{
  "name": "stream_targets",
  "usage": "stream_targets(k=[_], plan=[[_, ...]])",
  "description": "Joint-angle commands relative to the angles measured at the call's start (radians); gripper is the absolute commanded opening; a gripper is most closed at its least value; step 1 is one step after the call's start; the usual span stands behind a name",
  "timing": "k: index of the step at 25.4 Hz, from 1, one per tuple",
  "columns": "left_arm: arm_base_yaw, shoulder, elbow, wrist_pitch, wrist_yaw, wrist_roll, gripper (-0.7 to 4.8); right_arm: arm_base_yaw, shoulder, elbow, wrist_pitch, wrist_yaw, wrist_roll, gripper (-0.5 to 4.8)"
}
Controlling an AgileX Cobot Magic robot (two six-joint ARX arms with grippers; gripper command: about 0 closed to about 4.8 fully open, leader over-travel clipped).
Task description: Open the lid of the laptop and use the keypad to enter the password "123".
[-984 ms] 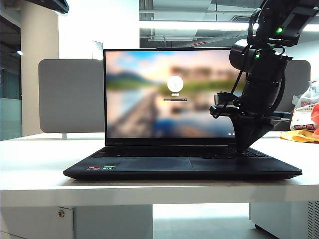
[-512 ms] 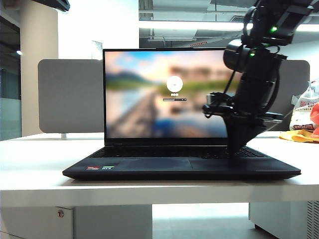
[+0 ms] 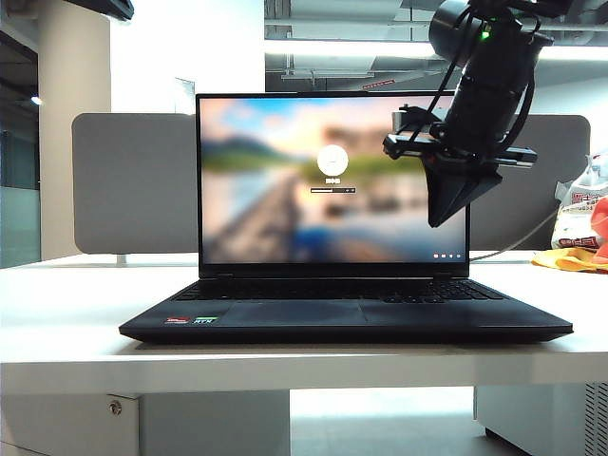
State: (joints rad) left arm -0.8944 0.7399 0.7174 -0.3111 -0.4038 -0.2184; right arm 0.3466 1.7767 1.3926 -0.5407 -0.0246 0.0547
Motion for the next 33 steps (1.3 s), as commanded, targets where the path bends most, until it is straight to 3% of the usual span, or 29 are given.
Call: stream_targets(k=[1, 33], plan=[[0.0, -0.002, -0.001, 0.005, -0.003, 0.001, -0.05, 0.0, 0.016, -0.003, -0.003, 0.004, -0.004, -0.05], [0.0, -0.002, 0.0, 0.007, -0.003, 0.001, -0.04, -0.012, 0.142, -0.003, -0.078, -0.019, -0.004, -0.05]])
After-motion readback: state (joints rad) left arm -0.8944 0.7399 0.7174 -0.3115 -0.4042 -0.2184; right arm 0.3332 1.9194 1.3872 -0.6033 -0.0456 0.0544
